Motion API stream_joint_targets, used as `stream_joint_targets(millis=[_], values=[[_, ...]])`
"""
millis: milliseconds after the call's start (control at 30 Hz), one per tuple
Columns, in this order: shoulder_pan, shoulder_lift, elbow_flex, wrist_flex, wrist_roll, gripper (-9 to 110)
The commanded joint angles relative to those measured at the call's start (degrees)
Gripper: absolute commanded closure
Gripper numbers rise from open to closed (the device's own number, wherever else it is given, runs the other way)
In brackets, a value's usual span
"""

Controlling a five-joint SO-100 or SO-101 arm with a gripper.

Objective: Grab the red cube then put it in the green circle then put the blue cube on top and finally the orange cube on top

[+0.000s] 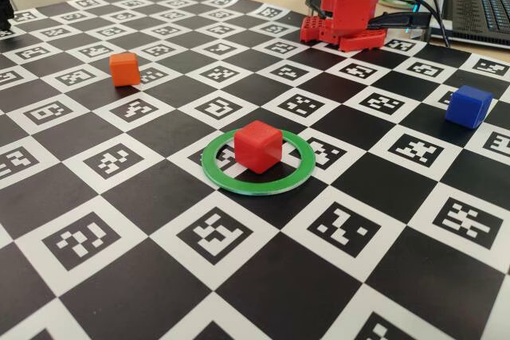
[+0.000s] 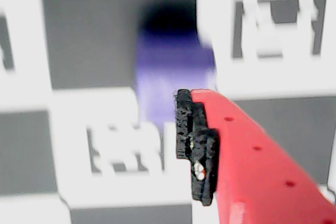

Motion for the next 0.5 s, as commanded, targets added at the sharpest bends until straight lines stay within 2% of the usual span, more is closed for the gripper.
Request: stream_joint_targets(millis=[0,133,467], values=[[-3.6,3.0,-1.0,-6.5,3.5,60],[-4.9,1.5,1.1,-12.7,5.3,57],[-6.5,-4.9,8.3,-18.2,4.6,52]])
